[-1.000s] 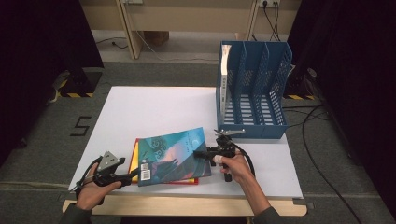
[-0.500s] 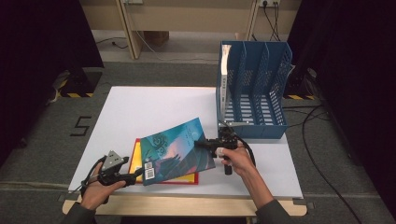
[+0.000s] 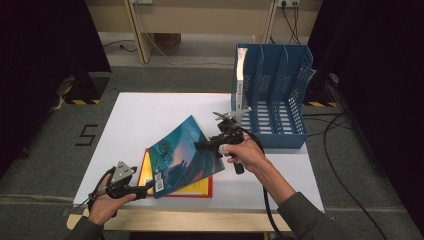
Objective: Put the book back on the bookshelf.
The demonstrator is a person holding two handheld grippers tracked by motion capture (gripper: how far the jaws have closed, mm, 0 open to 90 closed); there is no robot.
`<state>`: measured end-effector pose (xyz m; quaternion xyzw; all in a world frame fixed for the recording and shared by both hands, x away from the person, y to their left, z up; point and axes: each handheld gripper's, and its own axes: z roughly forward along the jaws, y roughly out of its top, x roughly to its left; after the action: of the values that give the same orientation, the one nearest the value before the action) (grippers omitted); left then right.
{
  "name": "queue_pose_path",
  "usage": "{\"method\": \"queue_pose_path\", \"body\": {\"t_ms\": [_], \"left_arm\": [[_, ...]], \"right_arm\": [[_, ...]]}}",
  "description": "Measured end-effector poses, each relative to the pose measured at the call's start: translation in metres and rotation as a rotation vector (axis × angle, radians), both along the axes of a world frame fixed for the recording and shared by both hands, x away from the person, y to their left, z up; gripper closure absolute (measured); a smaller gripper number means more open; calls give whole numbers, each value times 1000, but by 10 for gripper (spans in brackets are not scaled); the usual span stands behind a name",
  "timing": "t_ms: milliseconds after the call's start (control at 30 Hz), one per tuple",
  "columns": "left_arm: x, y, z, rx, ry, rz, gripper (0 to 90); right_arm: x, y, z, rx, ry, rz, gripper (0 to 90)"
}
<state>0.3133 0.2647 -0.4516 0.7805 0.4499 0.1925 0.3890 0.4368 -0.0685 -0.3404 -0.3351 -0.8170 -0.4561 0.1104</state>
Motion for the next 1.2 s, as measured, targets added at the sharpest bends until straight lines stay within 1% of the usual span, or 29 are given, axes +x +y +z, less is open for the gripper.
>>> {"method": "queue_pose_path", "body": {"t_ms": [67,100,167,233,400,433,467,500,533,567,600,667,733,833,900,933,967,1033,1100,1133,1167,1200], "left_arm": [[0,0,0,3,0,4,176],[0,0,0,4,0,5,172],[0,0,-1,1,0,4,169],[0,0,-2,-5,2,7,167],[0,0,-2,-7,0,9,154],[1,0,-3,-13,4,10,154],[1,1,-3,-20,6,9,150],[2,1,-4,-26,3,12,146],[2,2,-5,-40,12,15,141],[3,2,-6,-60,19,15,138],[3,3,-6,-69,20,13,141],[3,6,-6,-80,14,15,143],[4,8,-6,-77,1,32,151],[7,17,-5,-102,-4,66,149],[9,23,-5,-102,-3,93,148],[10,26,-5,-100,-1,101,148],[11,29,-6,-109,-4,115,147],[14,37,-8,-128,8,145,148],[17,43,-10,-133,18,166,148],[19,46,-11,-128,21,175,147],[20,48,-12,-123,26,181,148],[21,50,-12,-128,22,194,147]], "right_arm": [[0,7,8,-23,-11,9,696],[0,11,13,-47,-21,12,697],[1,18,17,-61,-11,15,696],[2,25,22,-93,-25,24,696],[2,41,29,-144,-43,46,705],[2,44,30,-161,-61,47,719],[2,46,32,-193,-91,51,725],[2,46,32,-203,-98,46,728],[2,47,32,-198,-101,36,730],[2,47,32,-199,-111,35,731],[3,46,32,-191,-110,36,733],[3,45,33,-192,-117,41,733],[2,42,33,-187,-121,37,736],[2,36,38,-191,-135,41,737],[1,32,42,-201,-142,32,738],[-1,29,46,-215,-142,32,739],[-2,26,48,-224,-149,29,739],[-4,20,55,-253,-156,25,739],[-7,13,63,-281,-165,18,739],[-8,10,66,-289,-171,7,739],[-9,7,70,-302,-178,8,739],[-10,5,72,-312,-183,8,739]]}}
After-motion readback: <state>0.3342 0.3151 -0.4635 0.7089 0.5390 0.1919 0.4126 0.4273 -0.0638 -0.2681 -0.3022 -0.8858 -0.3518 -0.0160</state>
